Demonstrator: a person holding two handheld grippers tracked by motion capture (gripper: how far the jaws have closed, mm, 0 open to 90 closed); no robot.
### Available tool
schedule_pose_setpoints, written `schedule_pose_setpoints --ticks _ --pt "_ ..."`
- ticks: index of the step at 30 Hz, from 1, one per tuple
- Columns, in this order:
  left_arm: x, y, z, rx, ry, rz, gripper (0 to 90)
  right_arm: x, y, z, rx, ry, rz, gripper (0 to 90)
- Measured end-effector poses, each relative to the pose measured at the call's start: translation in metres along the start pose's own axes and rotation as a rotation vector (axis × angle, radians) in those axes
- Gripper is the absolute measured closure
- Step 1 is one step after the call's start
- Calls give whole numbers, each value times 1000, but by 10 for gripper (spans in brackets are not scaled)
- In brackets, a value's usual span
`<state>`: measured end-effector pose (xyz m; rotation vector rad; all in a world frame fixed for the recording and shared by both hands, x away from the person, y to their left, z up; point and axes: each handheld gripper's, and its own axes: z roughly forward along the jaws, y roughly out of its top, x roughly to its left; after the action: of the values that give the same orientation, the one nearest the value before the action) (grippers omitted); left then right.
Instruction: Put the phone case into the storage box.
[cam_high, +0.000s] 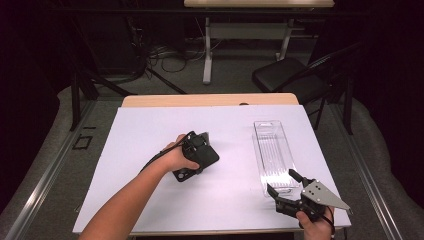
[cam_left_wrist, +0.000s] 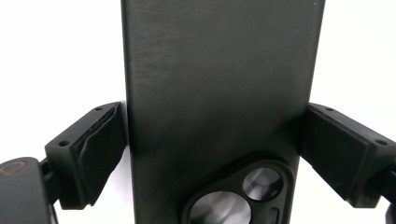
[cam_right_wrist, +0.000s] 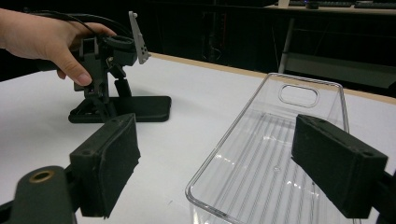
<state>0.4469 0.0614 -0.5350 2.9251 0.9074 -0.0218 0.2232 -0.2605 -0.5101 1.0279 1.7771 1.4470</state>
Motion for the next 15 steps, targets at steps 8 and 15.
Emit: schedule_pose_setpoints --ticks 8,15 --pt "0 -1 -1 -1 4 1 130 -1 0 0 -5 -3 -2 141" --pt "0 -1 -2 6 2 8 135 -1 0 0 -4 -2 -2 141"
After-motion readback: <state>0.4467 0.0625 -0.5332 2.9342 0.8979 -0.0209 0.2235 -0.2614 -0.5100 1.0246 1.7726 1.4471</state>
